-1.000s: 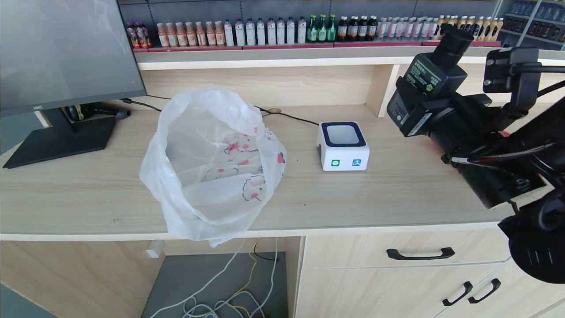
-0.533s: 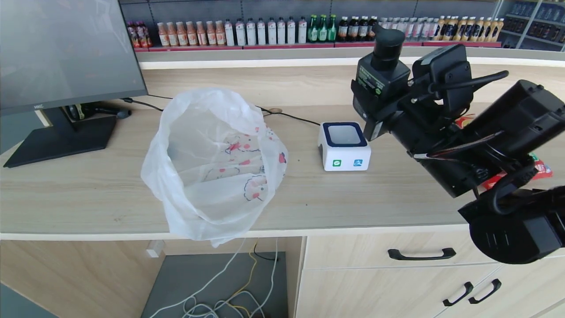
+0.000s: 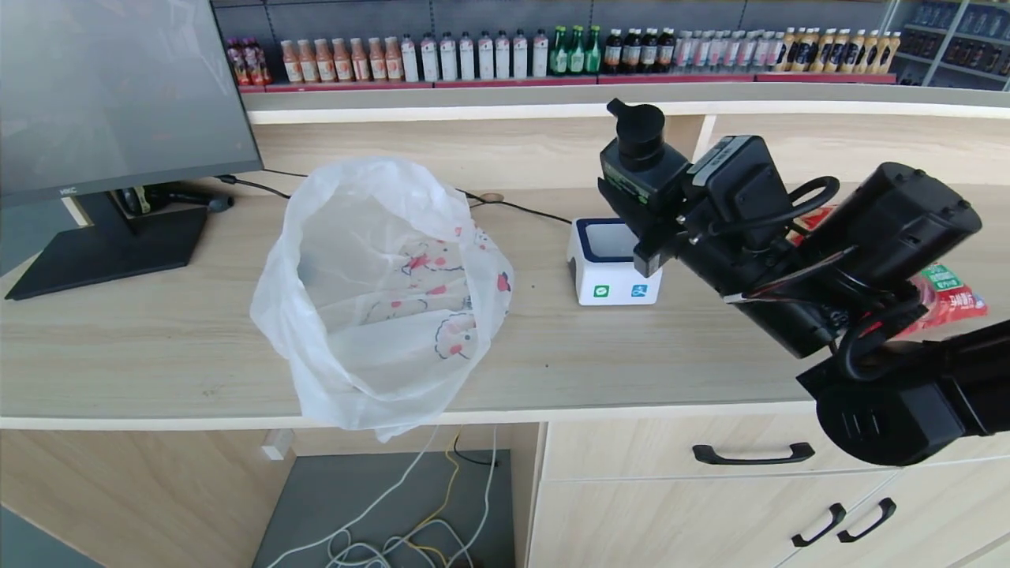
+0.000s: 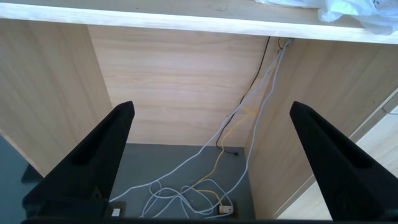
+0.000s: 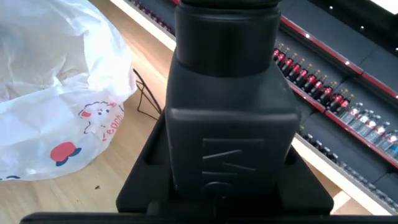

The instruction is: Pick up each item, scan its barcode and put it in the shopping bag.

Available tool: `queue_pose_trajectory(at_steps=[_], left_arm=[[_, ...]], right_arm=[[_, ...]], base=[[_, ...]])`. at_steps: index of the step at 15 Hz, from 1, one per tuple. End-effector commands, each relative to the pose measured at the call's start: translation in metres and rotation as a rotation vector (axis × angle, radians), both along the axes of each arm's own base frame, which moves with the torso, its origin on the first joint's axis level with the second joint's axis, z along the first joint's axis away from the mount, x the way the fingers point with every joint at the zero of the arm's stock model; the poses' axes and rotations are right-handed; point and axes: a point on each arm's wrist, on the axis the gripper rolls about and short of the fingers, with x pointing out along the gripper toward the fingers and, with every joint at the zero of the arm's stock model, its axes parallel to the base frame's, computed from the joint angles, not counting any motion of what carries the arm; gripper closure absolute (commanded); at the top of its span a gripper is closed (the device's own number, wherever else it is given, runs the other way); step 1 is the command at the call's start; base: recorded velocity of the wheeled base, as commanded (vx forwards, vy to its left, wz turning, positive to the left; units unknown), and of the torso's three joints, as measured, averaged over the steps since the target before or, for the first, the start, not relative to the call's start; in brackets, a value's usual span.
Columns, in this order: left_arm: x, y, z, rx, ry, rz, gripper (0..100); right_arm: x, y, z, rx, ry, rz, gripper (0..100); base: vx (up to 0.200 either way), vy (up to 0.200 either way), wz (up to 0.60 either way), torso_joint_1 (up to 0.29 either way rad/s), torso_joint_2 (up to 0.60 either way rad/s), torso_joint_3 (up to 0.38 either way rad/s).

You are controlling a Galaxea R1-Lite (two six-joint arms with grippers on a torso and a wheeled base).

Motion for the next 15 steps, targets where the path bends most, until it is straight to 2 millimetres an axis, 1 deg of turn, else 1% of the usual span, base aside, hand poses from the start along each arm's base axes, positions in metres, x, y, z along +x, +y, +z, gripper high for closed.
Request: queue_pose_trajectory(at_steps=[1,3,5,8,12,15], left_arm=[[0.000,0.000,0.000,0.000,0.000,0.000,0],[0.000,0.000,0.000,0.000,0.000,0.000,0],[0.000,0.000,0.000,0.000,0.000,0.000,0],[0.000,0.000,0.000,0.000,0.000,0.000,0],[0.000,0.000,0.000,0.000,0.000,0.000,0],[0.000,0.000,0.000,0.000,0.000,0.000,0]], right_arm=[[0.013,-0.013,-0.001,-0.037,-0.016,-0.013,100],[0.029,-0.026,0.003,-0.073,-0.045,0.006,100],[0.039,-0.029,0.011,-0.112,-0.077,0.081,100],[0.051,-0.030,0.016,-0.141,-0.090,0.128,100],[0.059,-0.026,0.024,-0.183,-0.116,0.173,100],[0.066,-0.023,0.022,-0.267,-0.146,0.253,100]], base=[[0.000,0.000,0.00,0.000,0.00,0.000],[0.000,0.000,0.00,0.000,0.00,0.000],[0.000,0.000,0.00,0.000,0.00,0.000],[0.000,0.000,0.00,0.000,0.00,0.000],[0.000,0.000,0.00,0.000,0.00,0.000],[0.000,0.000,0.00,0.000,0.00,0.000]])
